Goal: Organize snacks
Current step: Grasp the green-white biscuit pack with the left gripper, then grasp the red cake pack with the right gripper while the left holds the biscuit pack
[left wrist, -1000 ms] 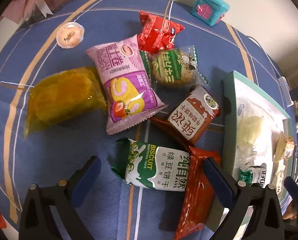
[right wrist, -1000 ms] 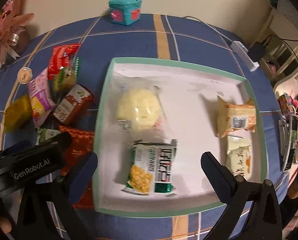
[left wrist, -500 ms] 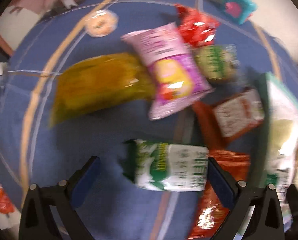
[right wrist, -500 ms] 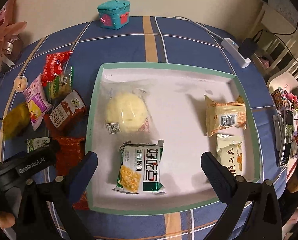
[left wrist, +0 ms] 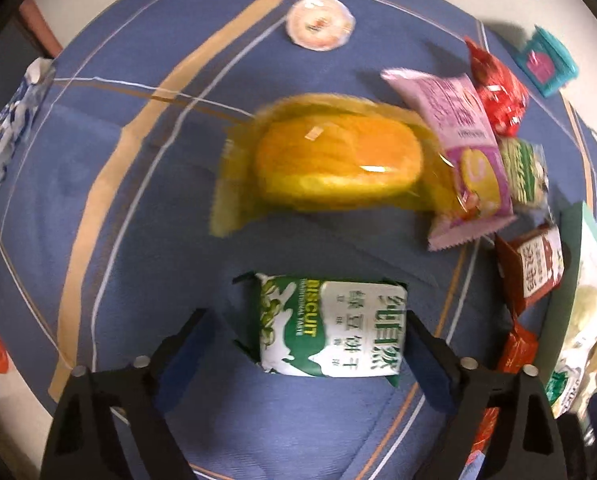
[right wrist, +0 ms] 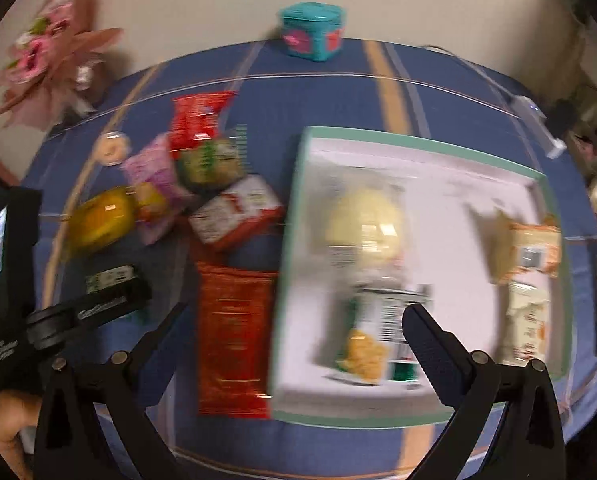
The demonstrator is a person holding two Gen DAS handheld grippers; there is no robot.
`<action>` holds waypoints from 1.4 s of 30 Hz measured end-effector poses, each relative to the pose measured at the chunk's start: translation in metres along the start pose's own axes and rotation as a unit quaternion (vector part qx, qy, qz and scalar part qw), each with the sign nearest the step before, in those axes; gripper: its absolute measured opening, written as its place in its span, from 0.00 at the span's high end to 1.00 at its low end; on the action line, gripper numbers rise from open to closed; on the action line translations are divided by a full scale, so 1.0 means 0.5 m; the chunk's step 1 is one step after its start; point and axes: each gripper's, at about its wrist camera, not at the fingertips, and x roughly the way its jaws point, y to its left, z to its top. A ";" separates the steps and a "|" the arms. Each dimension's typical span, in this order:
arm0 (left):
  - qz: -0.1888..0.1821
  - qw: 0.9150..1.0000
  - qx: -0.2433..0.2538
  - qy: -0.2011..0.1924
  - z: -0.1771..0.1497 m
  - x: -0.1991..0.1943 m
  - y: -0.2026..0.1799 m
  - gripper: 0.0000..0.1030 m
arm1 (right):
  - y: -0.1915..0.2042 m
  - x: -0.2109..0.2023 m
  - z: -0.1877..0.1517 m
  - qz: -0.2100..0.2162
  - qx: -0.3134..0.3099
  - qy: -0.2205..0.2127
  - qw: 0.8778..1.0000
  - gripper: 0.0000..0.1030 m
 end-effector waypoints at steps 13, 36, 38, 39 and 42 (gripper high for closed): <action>-0.012 0.999 -0.046 0.005 0.014 -0.004 0.120 0.21 | 0.083 0.071 -0.011 0.033 -0.048 0.047 0.997 0.33; -0.031 0.998 -0.054 0.013 0.037 -0.025 0.110 0.21 | 0.177 0.101 -0.003 0.056 -0.053 0.054 0.996 0.34; -0.031 0.998 -0.053 0.013 0.038 -0.025 0.110 0.21 | 0.179 0.099 0.001 0.022 -0.064 0.042 0.997 0.34; -0.031 0.998 -0.053 0.012 0.039 -0.025 0.109 0.21 | 0.178 0.102 0.001 0.013 -0.066 0.043 0.997 0.34; -0.031 0.998 -0.053 0.012 0.038 -0.025 0.110 0.21 | 0.170 0.119 0.000 0.010 -0.054 0.055 0.997 0.34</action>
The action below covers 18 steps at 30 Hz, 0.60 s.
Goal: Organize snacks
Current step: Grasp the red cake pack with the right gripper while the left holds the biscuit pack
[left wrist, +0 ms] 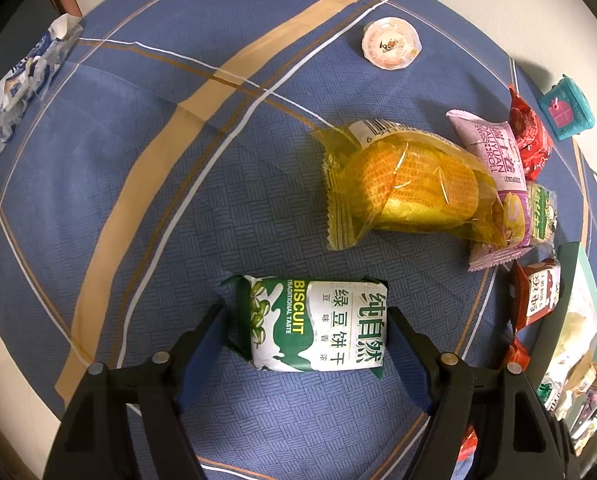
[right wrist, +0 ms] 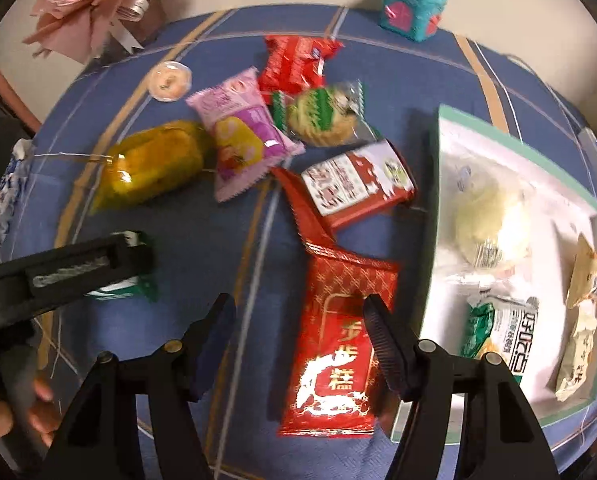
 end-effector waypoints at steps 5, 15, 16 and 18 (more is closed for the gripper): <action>-0.001 1.000 -0.001 0.000 -0.001 -0.002 -0.001 0.21 | -0.033 0.006 -0.002 -0.016 0.013 0.009 1.000 0.37; 0.000 1.000 -0.001 -0.001 0.001 -0.001 0.001 0.21 | -0.082 0.004 0.008 -0.028 0.014 0.014 0.999 0.37; 0.000 1.000 -0.001 -0.001 0.001 -0.001 0.001 0.21 | -0.072 0.006 0.006 -0.034 0.009 0.014 0.999 0.37; 0.002 1.000 0.000 -0.001 0.000 -0.002 -0.001 0.21 | -0.060 0.006 -0.003 -0.045 -0.004 0.016 0.999 0.36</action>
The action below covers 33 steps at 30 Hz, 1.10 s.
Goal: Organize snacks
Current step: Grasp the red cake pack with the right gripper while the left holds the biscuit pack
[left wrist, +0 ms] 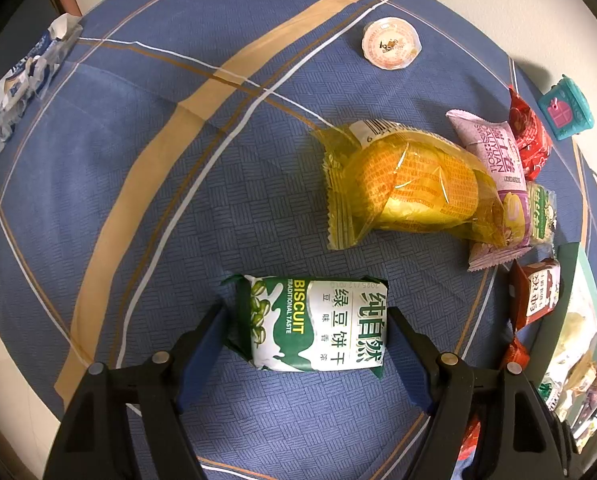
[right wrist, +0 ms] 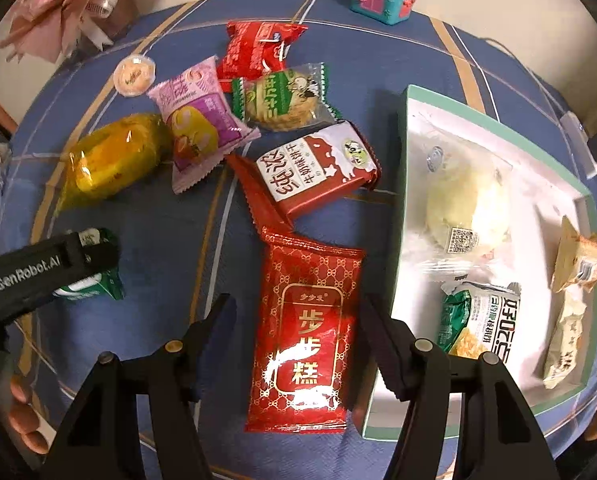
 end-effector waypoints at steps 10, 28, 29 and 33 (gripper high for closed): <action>0.003 1.000 0.003 0.000 -0.001 0.000 -0.004 0.21 | 0.002 0.036 0.021 0.006 0.013 0.016 1.000 0.35; -0.007 1.000 0.013 0.000 -0.006 -0.005 -0.022 0.30 | 0.023 0.009 -0.030 0.023 0.000 0.017 1.000 0.56; -0.010 1.000 0.013 0.000 -0.007 -0.007 -0.025 0.30 | 0.031 0.010 -0.034 0.025 -0.001 0.016 1.000 0.56; -0.023 1.000 0.009 -0.004 -0.010 -0.016 -0.034 0.31 | 0.037 -0.009 -0.041 0.044 0.003 0.010 0.999 0.56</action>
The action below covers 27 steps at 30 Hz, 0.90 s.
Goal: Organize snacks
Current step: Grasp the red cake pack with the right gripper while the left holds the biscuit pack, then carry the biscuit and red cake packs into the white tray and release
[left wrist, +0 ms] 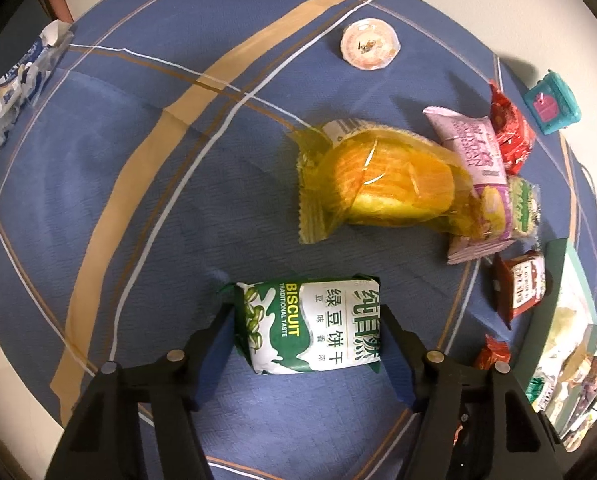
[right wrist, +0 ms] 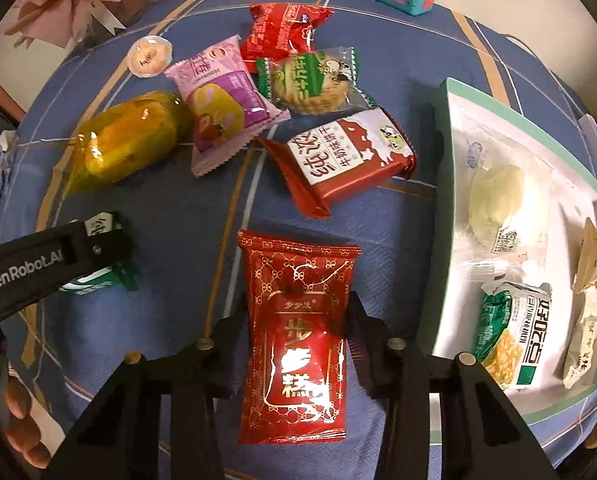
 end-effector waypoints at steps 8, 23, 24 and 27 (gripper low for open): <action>-0.016 0.999 -0.002 -0.042 0.005 -0.067 -0.012 0.32 | -0.002 -0.136 -0.026 0.024 0.005 -0.048 0.999 0.56; -0.046 0.994 0.031 -0.097 -0.017 -0.151 -0.102 0.32 | -0.181 -0.193 -0.003 0.003 0.071 -0.109 0.991 0.56; -0.049 0.993 0.036 -0.098 -0.018 -0.154 -0.114 0.32 | -0.195 -0.184 0.000 -0.001 0.080 -0.111 0.991 0.56; -0.058 0.992 0.056 -0.101 -0.039 -0.163 -0.149 0.32 | -0.265 -0.194 -0.006 -0.024 0.114 -0.116 0.986 0.56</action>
